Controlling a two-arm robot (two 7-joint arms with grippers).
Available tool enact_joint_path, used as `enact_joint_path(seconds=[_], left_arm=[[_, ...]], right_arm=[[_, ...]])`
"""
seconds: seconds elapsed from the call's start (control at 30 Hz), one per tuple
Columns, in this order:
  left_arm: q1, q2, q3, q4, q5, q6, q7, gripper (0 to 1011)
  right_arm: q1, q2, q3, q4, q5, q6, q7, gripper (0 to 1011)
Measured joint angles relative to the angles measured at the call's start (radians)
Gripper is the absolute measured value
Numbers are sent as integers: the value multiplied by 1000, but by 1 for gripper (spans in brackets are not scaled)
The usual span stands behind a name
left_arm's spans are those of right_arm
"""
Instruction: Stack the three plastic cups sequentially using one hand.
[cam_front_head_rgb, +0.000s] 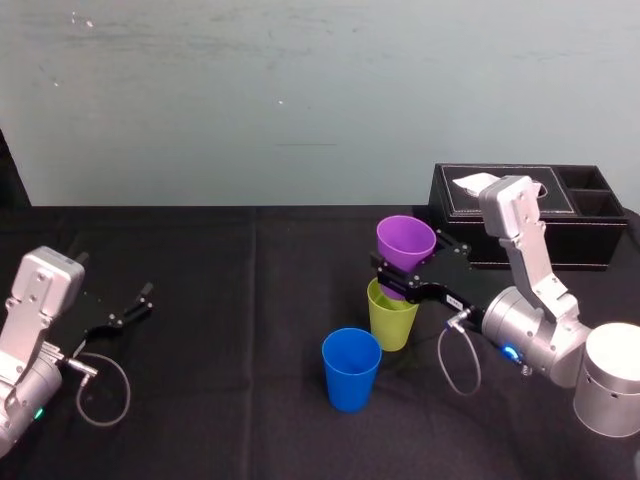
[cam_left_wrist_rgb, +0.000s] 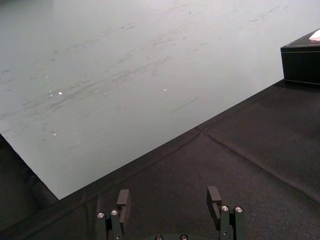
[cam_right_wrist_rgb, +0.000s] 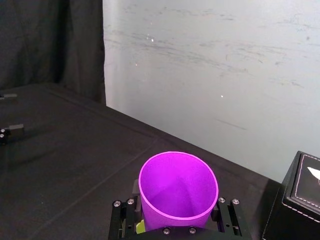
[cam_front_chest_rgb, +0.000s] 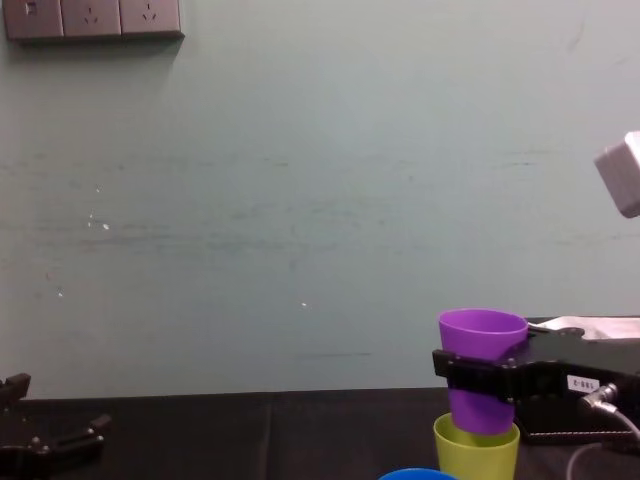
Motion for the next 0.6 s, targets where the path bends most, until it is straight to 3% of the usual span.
enact_joint_path(seconds=[0.6], left_arm=[[0, 0, 0, 0, 0, 0, 0, 1000]], right_arm=[[16, -11, -14, 41, -6, -13, 10, 743]])
